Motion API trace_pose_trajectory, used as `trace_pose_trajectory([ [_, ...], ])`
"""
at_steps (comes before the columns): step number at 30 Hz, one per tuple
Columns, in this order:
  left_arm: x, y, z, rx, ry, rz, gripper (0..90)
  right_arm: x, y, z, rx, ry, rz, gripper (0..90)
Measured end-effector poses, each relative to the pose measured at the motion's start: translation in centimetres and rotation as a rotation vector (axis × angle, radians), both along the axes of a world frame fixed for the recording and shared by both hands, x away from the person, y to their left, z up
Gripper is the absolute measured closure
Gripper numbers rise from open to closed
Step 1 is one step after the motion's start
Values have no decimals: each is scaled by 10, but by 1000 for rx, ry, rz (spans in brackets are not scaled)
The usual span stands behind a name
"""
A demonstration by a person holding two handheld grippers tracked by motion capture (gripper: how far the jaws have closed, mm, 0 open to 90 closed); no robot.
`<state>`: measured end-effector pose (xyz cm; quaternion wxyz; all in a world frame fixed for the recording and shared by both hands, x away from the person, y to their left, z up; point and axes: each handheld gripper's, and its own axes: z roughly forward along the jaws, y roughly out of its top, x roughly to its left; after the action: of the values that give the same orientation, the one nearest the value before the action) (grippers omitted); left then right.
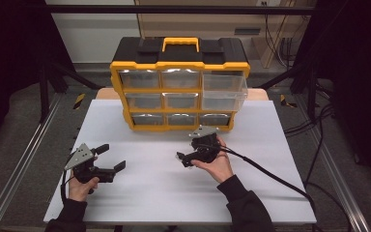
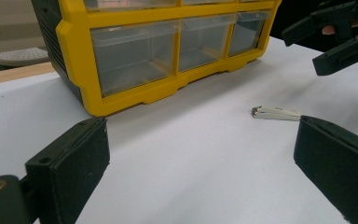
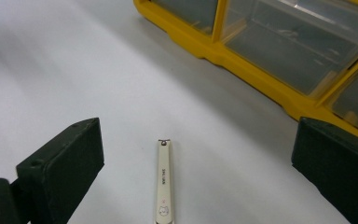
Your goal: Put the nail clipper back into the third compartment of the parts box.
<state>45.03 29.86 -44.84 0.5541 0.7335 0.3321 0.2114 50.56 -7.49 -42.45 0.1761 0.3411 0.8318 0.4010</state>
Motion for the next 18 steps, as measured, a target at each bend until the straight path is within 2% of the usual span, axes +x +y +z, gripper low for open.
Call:
trace_pose_trajectory([
  [6,0,0,0,0,-1,1,31,2,9,-12,-25,21,16,39],
  [18,0,0,0,-2,-1,2,32,9,15,-32,-73,72,9,48],
])
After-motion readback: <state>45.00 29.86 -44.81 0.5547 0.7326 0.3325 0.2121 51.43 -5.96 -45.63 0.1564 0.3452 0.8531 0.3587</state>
